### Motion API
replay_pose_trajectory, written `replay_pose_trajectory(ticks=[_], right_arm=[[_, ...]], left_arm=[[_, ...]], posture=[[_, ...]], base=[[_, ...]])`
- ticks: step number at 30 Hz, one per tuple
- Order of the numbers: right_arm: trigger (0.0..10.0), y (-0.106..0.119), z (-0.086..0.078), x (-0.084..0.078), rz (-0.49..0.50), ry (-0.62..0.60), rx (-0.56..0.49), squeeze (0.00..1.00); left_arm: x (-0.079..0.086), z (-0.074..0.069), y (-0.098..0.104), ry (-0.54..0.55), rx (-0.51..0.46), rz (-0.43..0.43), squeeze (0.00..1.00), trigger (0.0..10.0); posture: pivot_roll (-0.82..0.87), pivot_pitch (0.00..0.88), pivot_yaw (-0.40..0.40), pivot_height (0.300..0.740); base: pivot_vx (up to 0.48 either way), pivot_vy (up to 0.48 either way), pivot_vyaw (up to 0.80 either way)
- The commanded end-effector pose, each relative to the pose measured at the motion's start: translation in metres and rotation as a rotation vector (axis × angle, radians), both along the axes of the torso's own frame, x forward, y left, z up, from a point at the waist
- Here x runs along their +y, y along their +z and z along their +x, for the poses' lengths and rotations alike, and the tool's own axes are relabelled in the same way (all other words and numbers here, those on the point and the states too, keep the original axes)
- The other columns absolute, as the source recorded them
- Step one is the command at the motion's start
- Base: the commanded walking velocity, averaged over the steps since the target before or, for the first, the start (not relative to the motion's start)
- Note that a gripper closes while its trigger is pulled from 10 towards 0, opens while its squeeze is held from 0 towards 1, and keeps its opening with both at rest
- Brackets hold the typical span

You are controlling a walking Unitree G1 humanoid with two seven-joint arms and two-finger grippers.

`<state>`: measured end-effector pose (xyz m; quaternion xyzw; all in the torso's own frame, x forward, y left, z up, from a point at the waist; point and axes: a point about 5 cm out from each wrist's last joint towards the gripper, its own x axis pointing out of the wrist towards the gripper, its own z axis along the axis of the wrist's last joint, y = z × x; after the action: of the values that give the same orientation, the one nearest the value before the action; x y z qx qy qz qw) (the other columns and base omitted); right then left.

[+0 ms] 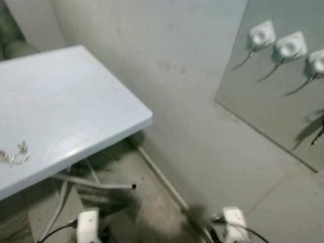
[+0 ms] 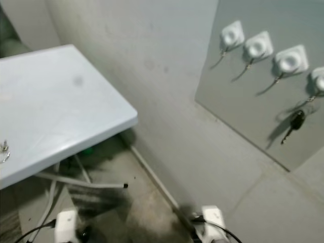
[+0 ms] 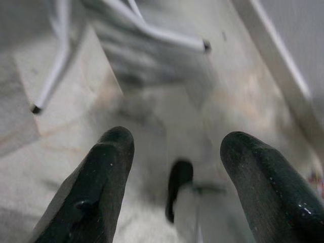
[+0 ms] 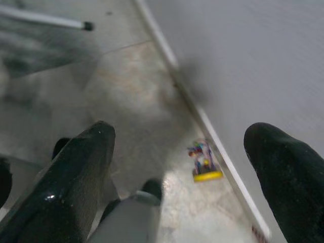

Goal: Hang keys on a hook

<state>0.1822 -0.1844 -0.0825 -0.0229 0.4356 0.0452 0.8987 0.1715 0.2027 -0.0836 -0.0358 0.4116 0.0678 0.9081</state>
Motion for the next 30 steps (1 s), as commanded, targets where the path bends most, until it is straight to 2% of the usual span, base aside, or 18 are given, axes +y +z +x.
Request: replay_pose_trajectory(ticks=[1,30], right_arm=[[10.0,-0.0036,-0.0097,-0.0097,-0.02,-0.012,0.036,0.0],[10.0,-0.0028,-0.0088,-0.0125,-0.029,-0.004,0.036,0.0]], left_arm=[[-0.0074,-0.0023,-0.0023,-0.007,0.011,-0.014,0.0,10.0],[-0.0082,-0.0026,-0.0028,0.0,0.017,-0.013,0.0,10.0]], posture=[[-0.05,0.0,-0.031,0.74],[-0.05,0.0,-0.04,0.74]], base=[[0.0,0.0,0.8],[0.0,0.0,0.8]])
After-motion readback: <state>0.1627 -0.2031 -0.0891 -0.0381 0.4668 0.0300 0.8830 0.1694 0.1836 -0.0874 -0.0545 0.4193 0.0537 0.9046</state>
